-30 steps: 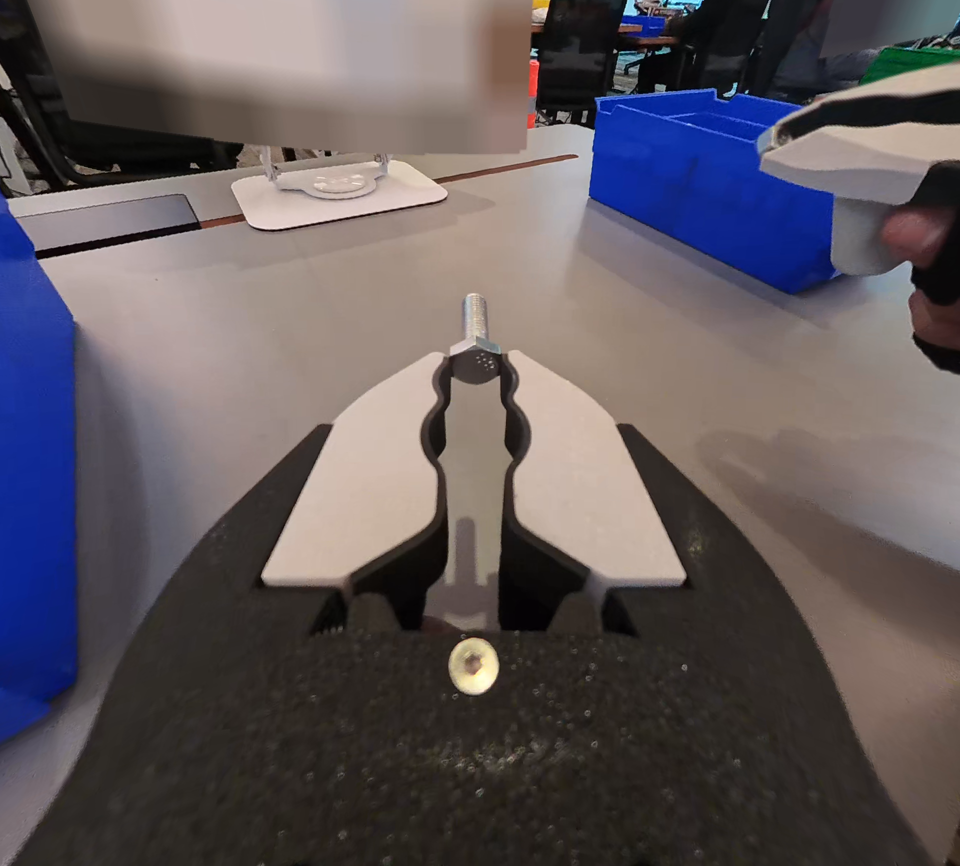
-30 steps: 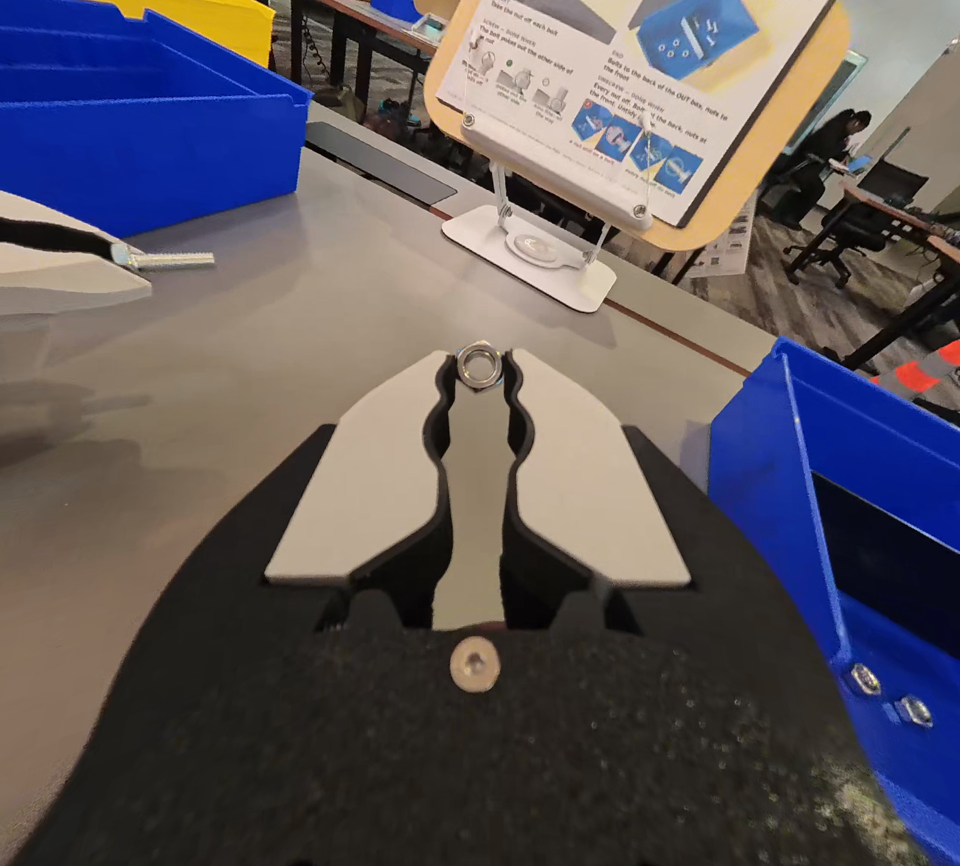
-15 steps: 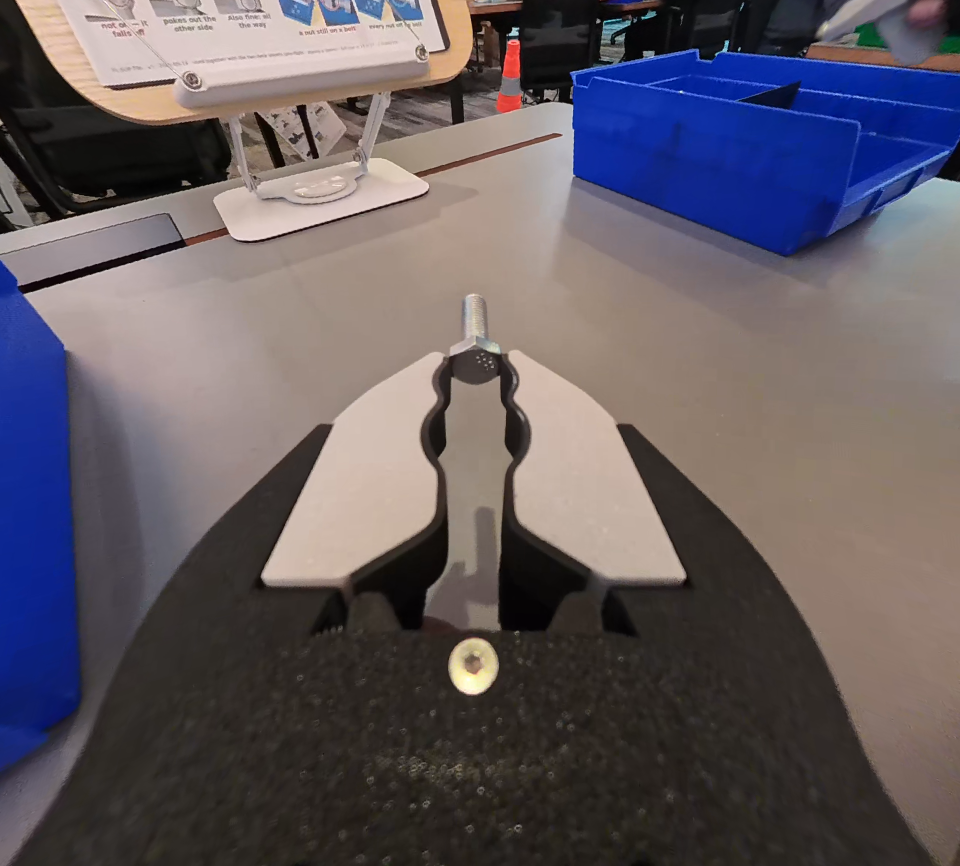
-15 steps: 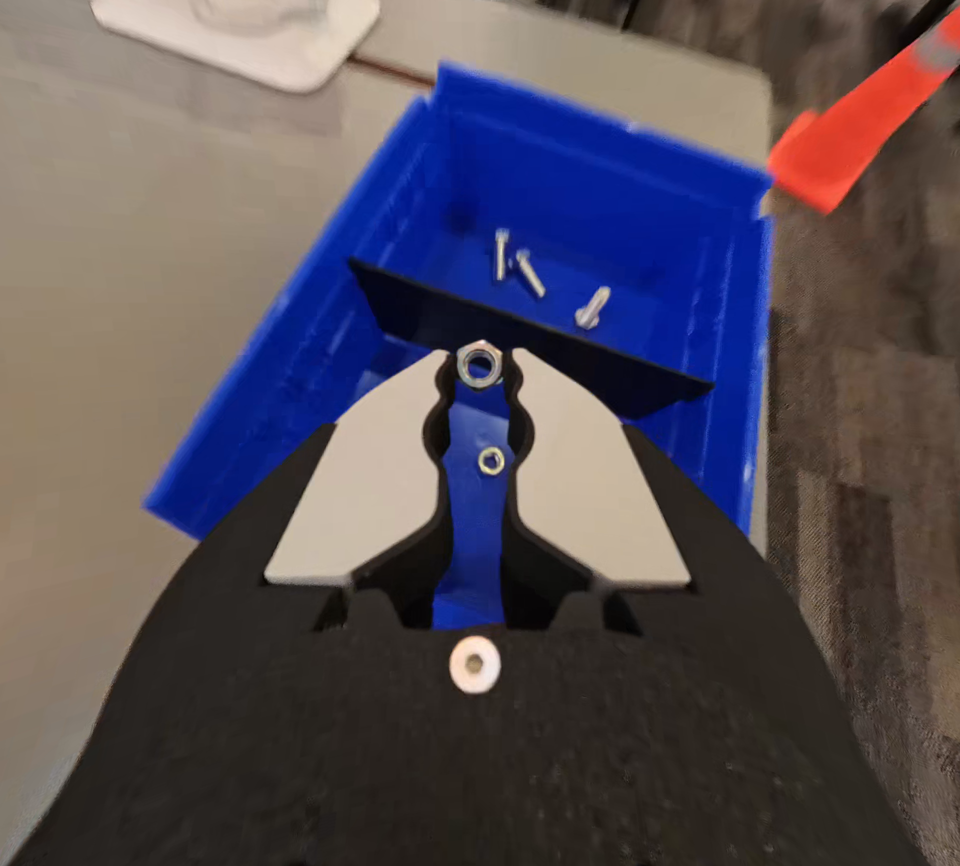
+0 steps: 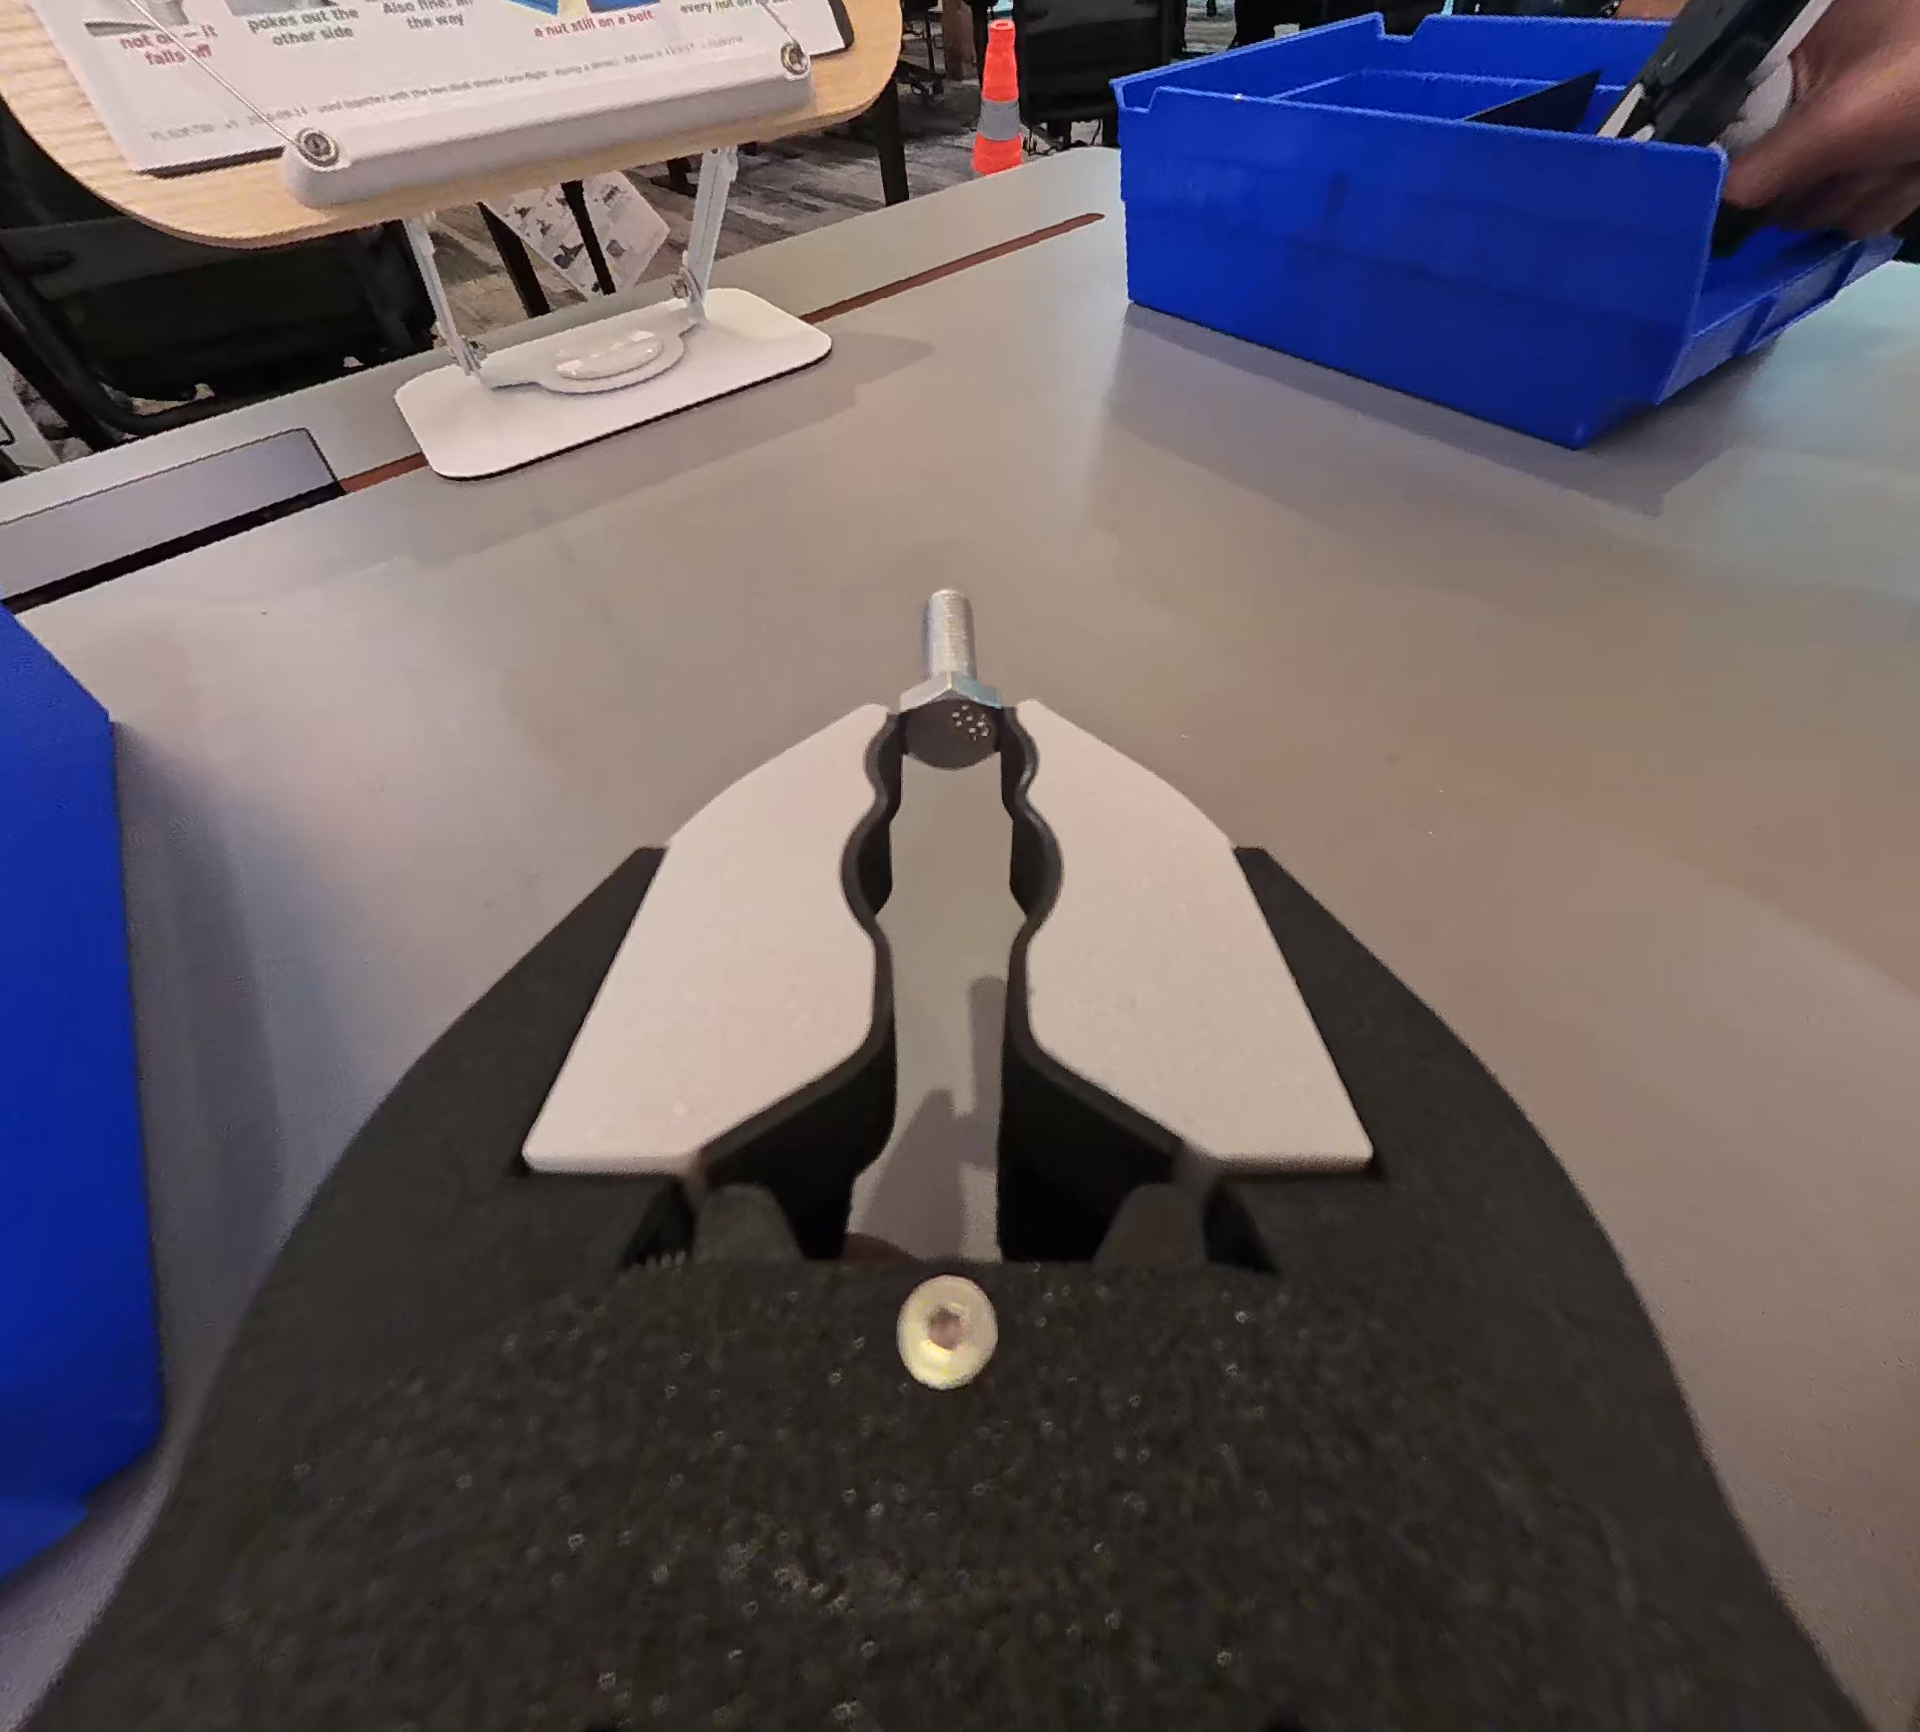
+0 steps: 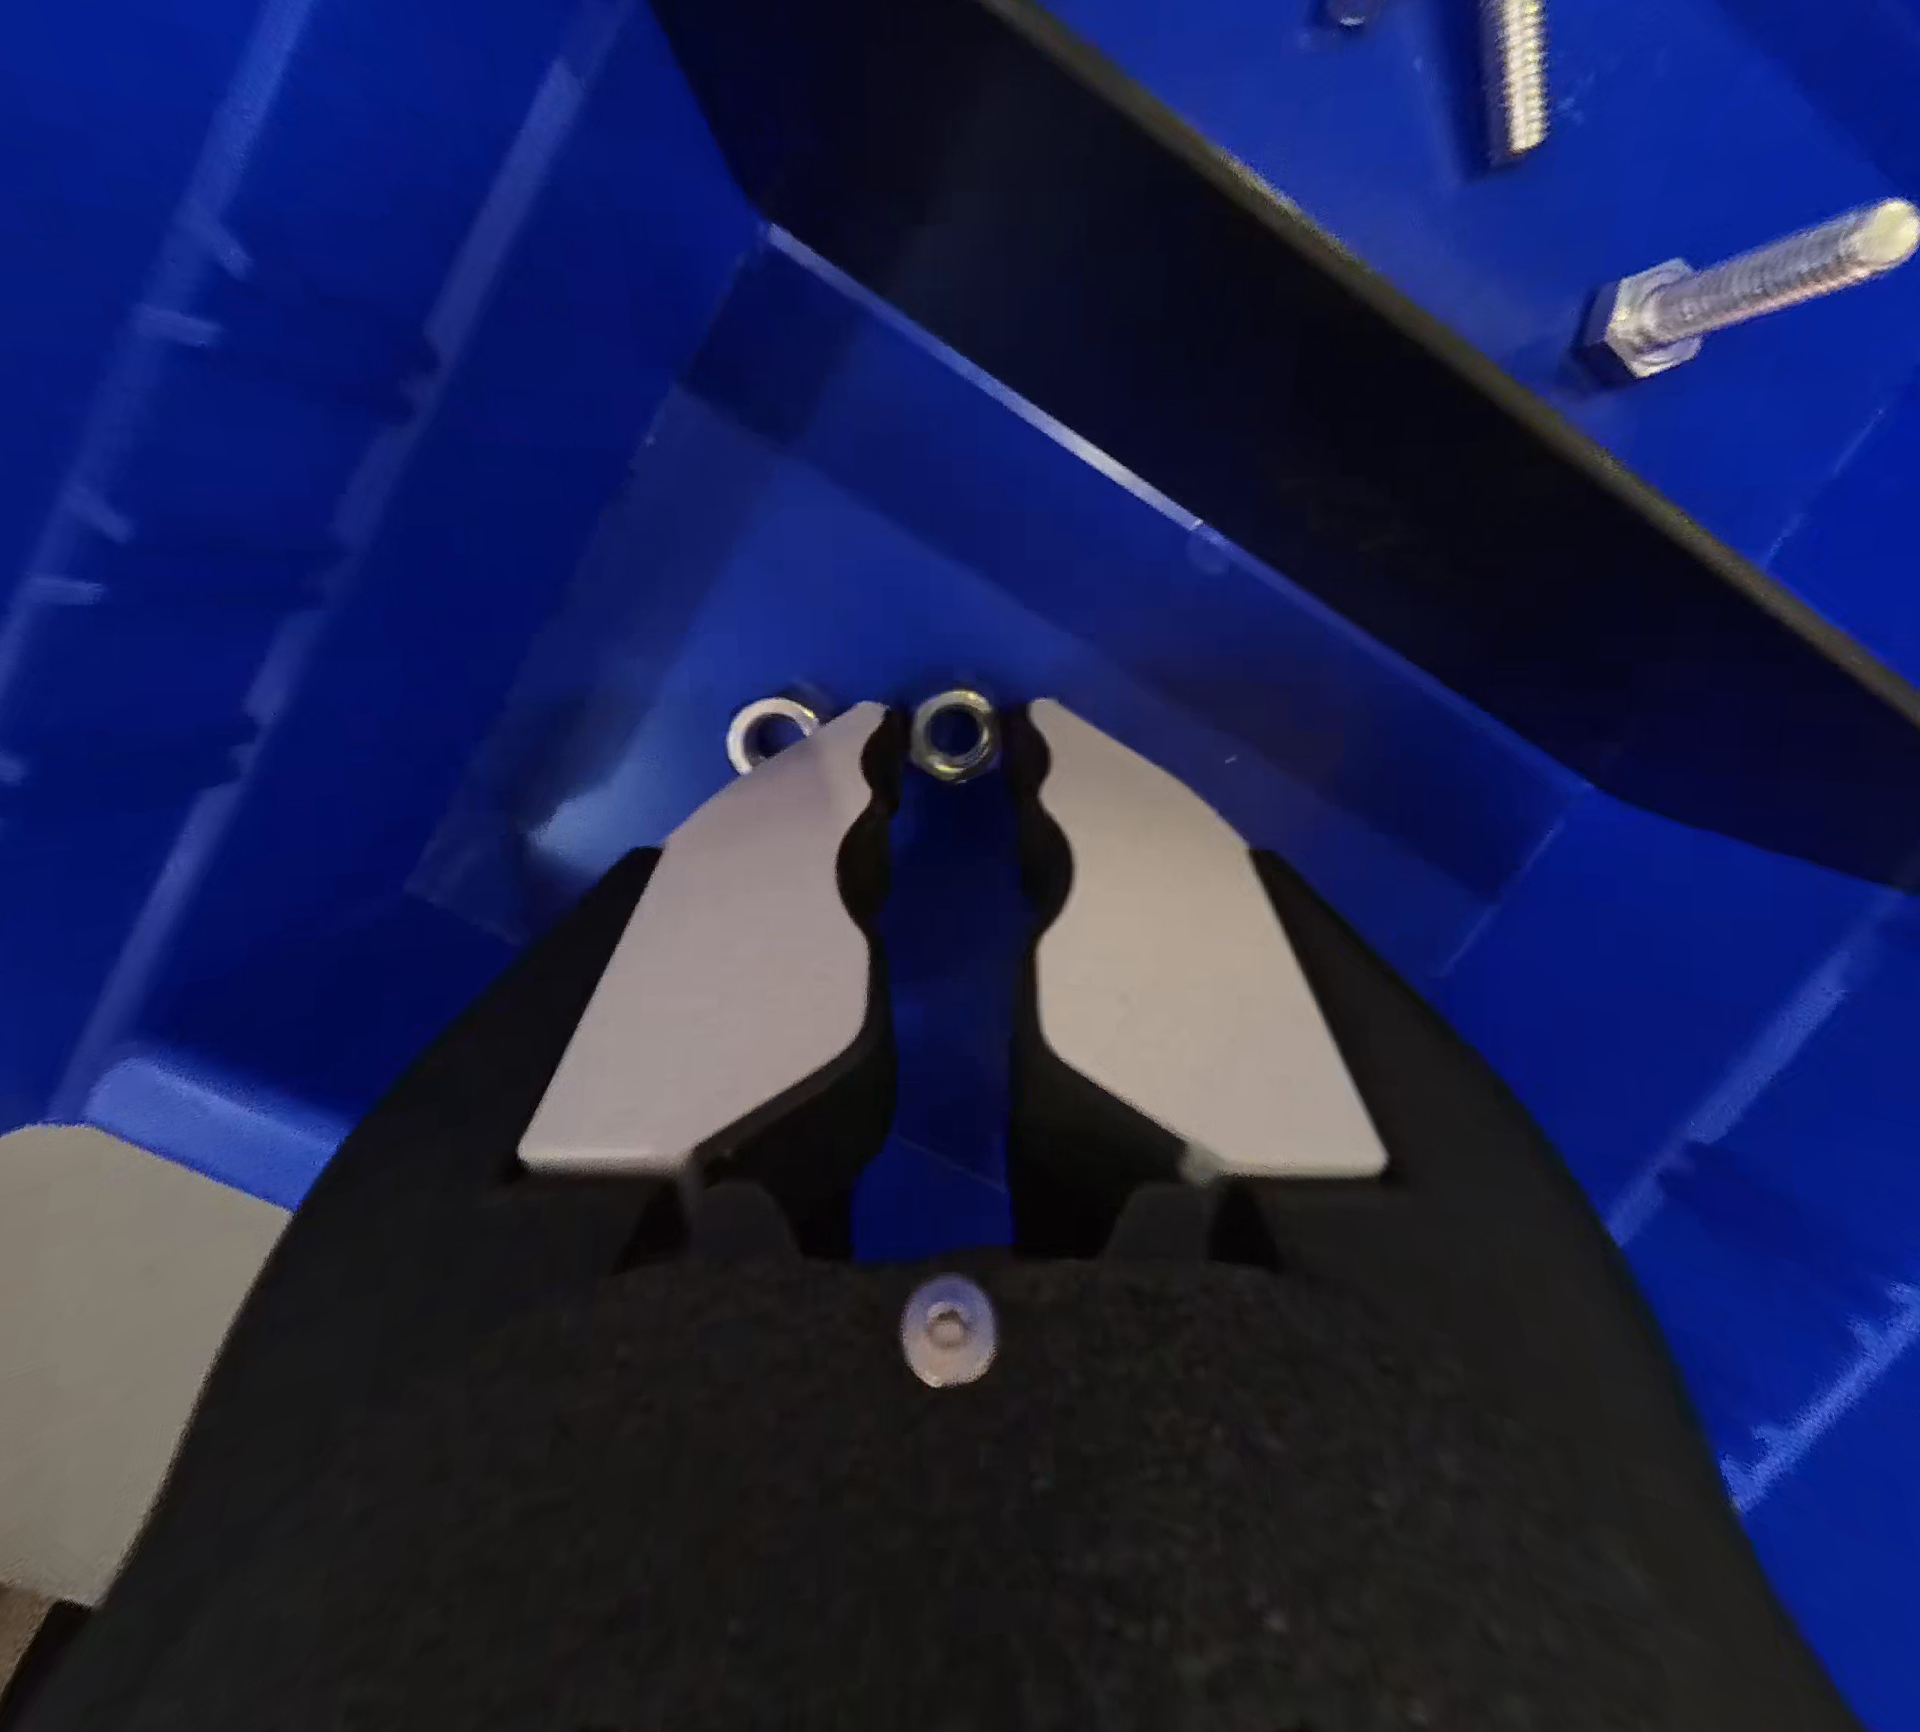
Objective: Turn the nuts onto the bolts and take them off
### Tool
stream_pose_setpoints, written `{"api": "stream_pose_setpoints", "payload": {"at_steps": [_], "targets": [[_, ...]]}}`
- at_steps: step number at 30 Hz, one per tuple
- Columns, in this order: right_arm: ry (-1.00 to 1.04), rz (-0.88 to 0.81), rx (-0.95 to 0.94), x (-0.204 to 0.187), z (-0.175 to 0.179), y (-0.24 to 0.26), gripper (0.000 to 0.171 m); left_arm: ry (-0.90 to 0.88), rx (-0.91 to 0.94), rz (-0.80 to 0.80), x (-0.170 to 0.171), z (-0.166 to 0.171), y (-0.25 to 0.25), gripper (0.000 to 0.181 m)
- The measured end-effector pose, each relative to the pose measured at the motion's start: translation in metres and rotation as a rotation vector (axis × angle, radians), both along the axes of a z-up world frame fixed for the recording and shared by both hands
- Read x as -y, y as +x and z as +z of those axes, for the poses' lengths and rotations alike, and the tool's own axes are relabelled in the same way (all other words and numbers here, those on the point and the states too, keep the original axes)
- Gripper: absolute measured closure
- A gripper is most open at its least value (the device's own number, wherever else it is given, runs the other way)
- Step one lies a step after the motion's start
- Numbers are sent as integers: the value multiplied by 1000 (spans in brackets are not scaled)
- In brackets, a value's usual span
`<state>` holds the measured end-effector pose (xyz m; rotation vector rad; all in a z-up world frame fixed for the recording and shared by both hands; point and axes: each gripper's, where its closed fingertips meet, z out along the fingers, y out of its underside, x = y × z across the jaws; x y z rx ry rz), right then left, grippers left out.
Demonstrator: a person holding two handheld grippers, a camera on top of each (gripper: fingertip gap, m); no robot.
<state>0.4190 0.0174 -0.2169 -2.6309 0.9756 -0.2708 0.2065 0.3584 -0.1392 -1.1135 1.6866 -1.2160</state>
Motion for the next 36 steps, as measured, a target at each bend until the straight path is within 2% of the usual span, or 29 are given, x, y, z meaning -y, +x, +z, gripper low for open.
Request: {"api": "stream_pose_setpoints", "payload": {"at_steps": [1, 3, 5, 8, 10, 13, 16, 19, 22, 23, 27, 30, 36], "targets": [[-8, -11, 23, 3, 2, 2, 137, 0, -1, -1, 0, 0, 0, 164], [18, -42, 97, 4, 22, 4, 132, -8, 2, 1, -1, 1, 0, 164], [137, -63, 226, -8, 62, -2, 132, -21, 2, 0, -2, 1, 0, 164], [514, -8, 423, -58, 133, -40, 133, -29, -12, -1, -2, 0, 1, 164], [825, 91, 471, -102, 162, -85, 133, -25, -17, -13, 0, -1, 1, 164], [1108, 227, 465, -156, 157, -148, 128, -20, -16, -37, 3, -1, 0, 164], [1198, 299, 411, -189, 127, -186, 128, -30, -16, -64, 6, 0, -2, 164], [1274, 327, 329, -204, 115, -202, 128, -53, -19, -124, 11, 1, -5, 164], [1281, 385, 305, -211, 116, -207, 130, -115, -36, -238, 16, 5, -8, 164], [1277, 409, 300, -214, 118, -207, 131, -159, -55, -319, 21, 8, -11, 164], [1259, 562, 207, -237, 124, -208, 137, -324, -109, -633, 35, 48, -18, 164], [1262, 691, 158, -257, 138, -212, 139, -305, -191, -822, 43, 66, -19, 164], [1261, 823, 151, -282, 152, -221, 147, -207, -218, -939, 53, 76, -11, 164]]}}
